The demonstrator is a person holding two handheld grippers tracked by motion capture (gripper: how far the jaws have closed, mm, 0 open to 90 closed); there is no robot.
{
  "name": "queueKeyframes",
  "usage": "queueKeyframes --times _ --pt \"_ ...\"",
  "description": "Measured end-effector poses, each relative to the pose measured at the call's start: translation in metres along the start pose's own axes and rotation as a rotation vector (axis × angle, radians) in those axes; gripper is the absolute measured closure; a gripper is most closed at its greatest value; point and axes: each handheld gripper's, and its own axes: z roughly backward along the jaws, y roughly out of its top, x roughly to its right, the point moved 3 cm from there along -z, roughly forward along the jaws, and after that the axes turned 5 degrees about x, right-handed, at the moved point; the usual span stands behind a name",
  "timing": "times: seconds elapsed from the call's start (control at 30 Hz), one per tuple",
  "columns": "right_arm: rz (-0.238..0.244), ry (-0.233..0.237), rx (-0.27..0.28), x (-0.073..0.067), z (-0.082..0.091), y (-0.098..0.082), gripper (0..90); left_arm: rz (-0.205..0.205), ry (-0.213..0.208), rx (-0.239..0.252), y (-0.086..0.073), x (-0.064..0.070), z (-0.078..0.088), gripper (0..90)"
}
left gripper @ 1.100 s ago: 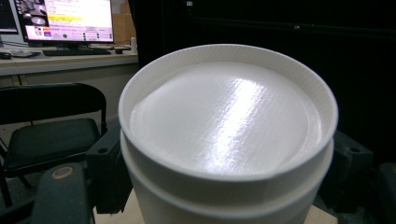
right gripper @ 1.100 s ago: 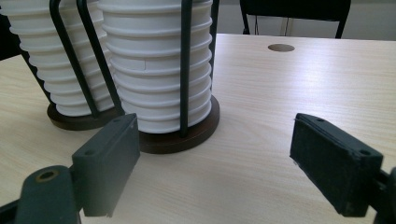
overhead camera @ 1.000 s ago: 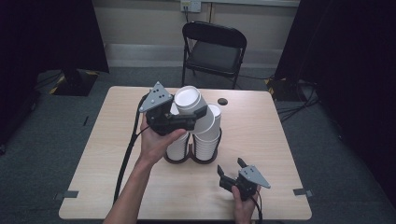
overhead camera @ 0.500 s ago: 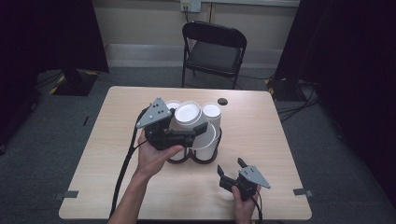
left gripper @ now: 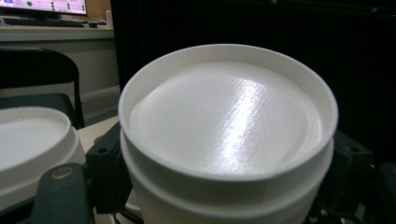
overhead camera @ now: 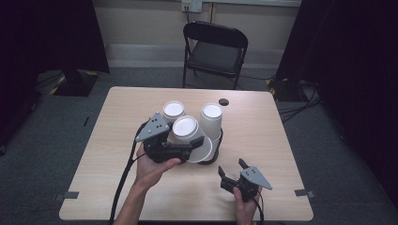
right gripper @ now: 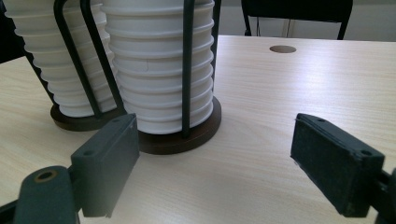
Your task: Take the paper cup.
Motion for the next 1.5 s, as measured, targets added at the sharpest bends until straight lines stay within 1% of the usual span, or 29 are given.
queueKeyframes --times 0.1,0.2,0.33,0.37,0.4,0.43,0.5,0.53,0.57,0.67,0.7,0.73,0.77,0.8,0.83,0.87,0.93,1.03,1.07,1.1,1.2,1.23,1.27,1.3,1.37,1.4,1.43,1.47,1.5 --pt "0.013 0.012 -0.001 -0.002 0.0 0.0 13.5 0.006 0.018 -0.01 -0.011 -0.001 0.003 20.8" --pt "0.009 0.018 0.005 -0.001 0.001 0.0 13.2 0.009 0.03 -0.027 -0.022 -0.001 0.004 20.8" --pt "0.006 0.013 0.016 -0.002 0.001 0.0 13.4 0.027 0.043 -0.027 -0.033 -0.002 0.006 20.8" --pt "0.015 0.015 0.01 -0.002 0.001 0.0 13.3 0.039 0.062 -0.026 -0.041 -0.002 0.008 20.8" --pt "0.02 0.015 0.008 -0.003 0.001 0.0 13.3 0.059 0.058 -0.029 -0.046 -0.002 0.009 20.8" --pt "0.02 0.015 0.008 -0.003 0.001 0.0 13.3 0.059 0.058 -0.029 -0.046 -0.002 0.009 20.8" --pt "0.033 0.029 0.005 -0.005 0.001 0.0 13.3 0.087 0.066 -0.043 -0.059 -0.003 0.01 20.9" --pt "0.033 0.029 0.005 -0.005 0.001 0.0 13.3 0.087 0.066 -0.043 -0.059 -0.003 0.01 20.9" --pt "0.044 0.042 0.006 -0.006 0.001 0.0 13.3 0.101 0.075 -0.052 -0.068 -0.005 0.011 20.9" --pt "0.054 0.042 0.006 -0.008 0.002 0.0 13.4 0.103 0.081 -0.072 -0.075 -0.008 0.012 20.8" --pt "0.078 0.066 0.0 -0.011 0.002 -0.001 13.5 0.118 0.096 -0.085 -0.082 -0.013 0.015 20.8" --pt "0.078 0.066 0.0 -0.011 0.002 -0.001 13.5 0.118 0.096 -0.085 -0.082 -0.013 0.015 20.9" --pt "0.102 0.08 -0.006 -0.015 0.001 -0.001 13.8 0.144 0.1 -0.089 -0.088 -0.017 0.017 20.9" --pt "0.102 0.08 -0.006 -0.015 0.001 -0.001 13.8 0.144 0.1 -0.089 -0.088 -0.017 0.017 20.8" --pt "0.104 0.107 -0.003 -0.017 0.001 -0.001 14.0 0.17 0.101 -0.084 -0.094 -0.019 0.018 20.9" --pt "0.101 0.118 0.0 -0.018 0.001 -0.001 14.7 0.182 0.102 -0.092 -0.097 -0.02 0.018 20.9" --pt "0.099 0.124 0.002 -0.019 0.001 -0.001 15.4 0.192 0.105 -0.094 -0.099 -0.02 0.018 20.9" --pt "0.091 0.168 0.017 -0.026 0.004 -0.002 15.5 0.254 0.081 -0.076 -0.103 -0.022 0.018 20.8" --pt "0.091 0.168 0.017 -0.026 0.004 -0.002 15.6 0.273 0.079 -0.069 -0.104 -0.023 0.018 20.8" --pt "0.098 0.188 0.025 -0.031 0.005 -0.002 15.9 0.288 0.078 -0.068 -0.105 -0.022 0.018 20.8" --pt "0.098 0.211 0.037 -0.038 0.006 -0.003 16.5 0.309 0.06 -0.058 -0.106 -0.021 0.018 20.8" --pt "0.099 0.24 0.052 -0.042 0.007 -0.003 18.6 0.352 0.037 -0.04 -0.107 -0.02 0.018 20.8" --pt "0.099 0.24 0.052 -0.042 0.007 -0.003 18.6 0.352 0.037 -0.04 -0.107 -0.02 0.018 20.8" --pt "0.101 0.257 0.076 -0.047 0.008 -0.002 22.5 0.354 0.032 -0.044 -0.107 -0.02 0.018 20.8" --pt "0.106 0.285 0.105 -0.052 0.009 -0.001 23.0 0.378 0.019 -0.034 -0.108 -0.019 0.019 20.8" --pt "0.105 0.294 0.118 -0.054 0.01 0.0 23.0 0.378 0.019 -0.034 -0.108 -0.019 0.019 20.8" --pt "0.105 0.294 0.118 -0.054 0.01 0.0 23.7 0.397 0.006 -0.023 -0.108 -0.019 0.02 20.8" --pt "0.109 0.32 0.141 -0.058 0.01 0.001 28.9 0.418 -0.002 -0.012 -0.108 -0.019 0.021 20.8" --pt "0.11 0.334 0.149 -0.06 0.009 0.001 29.9 0.434 -0.01 -0.004 -0.108 -0.019 0.023 20.8"
